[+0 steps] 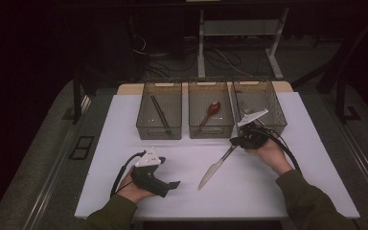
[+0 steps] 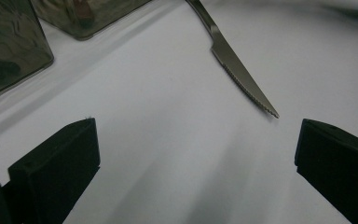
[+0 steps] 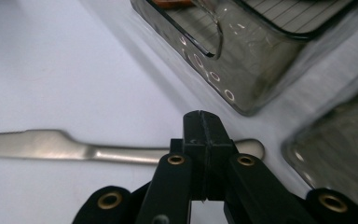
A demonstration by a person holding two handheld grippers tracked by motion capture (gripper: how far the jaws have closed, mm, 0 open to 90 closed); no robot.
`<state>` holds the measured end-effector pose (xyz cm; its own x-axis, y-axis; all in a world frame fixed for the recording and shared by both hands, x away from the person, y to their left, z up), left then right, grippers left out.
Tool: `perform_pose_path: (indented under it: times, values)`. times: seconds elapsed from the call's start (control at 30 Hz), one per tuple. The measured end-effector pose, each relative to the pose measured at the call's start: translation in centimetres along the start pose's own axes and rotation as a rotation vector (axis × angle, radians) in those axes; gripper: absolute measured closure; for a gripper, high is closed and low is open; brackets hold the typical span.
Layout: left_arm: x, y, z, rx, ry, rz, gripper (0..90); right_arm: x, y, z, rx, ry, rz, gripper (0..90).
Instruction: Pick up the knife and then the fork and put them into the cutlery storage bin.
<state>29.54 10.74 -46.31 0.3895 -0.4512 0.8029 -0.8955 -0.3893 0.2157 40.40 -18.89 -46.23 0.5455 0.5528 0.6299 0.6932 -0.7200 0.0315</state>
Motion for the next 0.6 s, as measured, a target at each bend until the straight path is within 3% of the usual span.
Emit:
perform_pose_path:
  times: [0.27,0.6]
  values:
    - [0.0,0.0,0.0,-0.001,0.006,-0.002,0.0,-0.1,-0.4,1.9,-0.038,-0.051,-0.043,90.0]
    - [0.0,0.1,0.0,-0.003,0.005,0.001,0.0,-0.3,-0.4,1.6,-0.036,-0.081,-0.054,90.0]
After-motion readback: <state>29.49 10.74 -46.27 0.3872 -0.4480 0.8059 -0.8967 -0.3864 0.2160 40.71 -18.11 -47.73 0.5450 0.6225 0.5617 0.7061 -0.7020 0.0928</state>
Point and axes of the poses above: each handheld gripper's, and its own axes: z roughly forward along the jaws, x roughly out of its top, y roughly to its right, the point moved 5 cm from there along z, roughly forward along the jaws, and after that the axes turned 9 degrees about -x, right-handed, at the moved point
